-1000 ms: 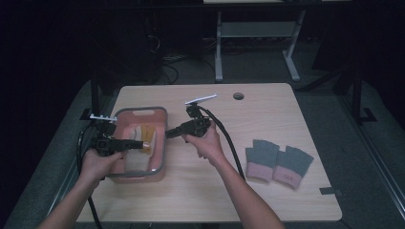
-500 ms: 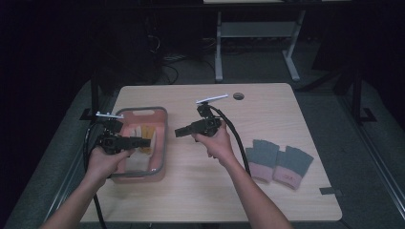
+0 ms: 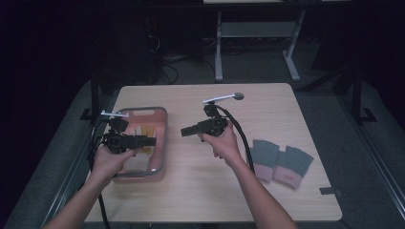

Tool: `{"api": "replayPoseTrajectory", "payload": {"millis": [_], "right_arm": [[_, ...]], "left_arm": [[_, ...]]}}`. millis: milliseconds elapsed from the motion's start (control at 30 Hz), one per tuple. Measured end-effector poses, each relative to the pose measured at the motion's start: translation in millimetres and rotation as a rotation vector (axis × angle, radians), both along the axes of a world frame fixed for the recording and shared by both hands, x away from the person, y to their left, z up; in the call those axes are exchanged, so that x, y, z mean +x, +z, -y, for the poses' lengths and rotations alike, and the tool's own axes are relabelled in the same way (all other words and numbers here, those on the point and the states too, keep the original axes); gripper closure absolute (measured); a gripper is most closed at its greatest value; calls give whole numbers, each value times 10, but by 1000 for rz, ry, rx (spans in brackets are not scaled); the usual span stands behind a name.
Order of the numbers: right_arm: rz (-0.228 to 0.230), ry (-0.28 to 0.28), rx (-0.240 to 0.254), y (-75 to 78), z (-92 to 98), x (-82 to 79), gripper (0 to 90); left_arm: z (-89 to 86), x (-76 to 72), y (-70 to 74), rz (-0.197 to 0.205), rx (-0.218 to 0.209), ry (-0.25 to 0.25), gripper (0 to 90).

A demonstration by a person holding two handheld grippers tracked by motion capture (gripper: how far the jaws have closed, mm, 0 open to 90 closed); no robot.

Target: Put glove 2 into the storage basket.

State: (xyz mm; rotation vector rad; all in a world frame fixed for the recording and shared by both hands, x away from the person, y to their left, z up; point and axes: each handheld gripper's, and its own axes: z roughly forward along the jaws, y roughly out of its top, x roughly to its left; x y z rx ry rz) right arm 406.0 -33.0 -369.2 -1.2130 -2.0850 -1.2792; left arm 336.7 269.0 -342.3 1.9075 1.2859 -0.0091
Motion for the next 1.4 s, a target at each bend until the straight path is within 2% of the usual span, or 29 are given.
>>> {"api": "replayPoseTrajectory", "payload": {"millis": [667, 1033, 1400], "right_arm": [[1, -33, -10, -12, 254, -46, 667], [12, -59, -16, -2, 455, -85, 664], [1, -86, -18, 4, 629, -130, 657]], "left_arm": [[286, 3, 43, 18, -9, -57, 424], [453, 7, 50, 30, -17, -81, 406], [607, 0, 59, 40, -19, -106, 392]]}}
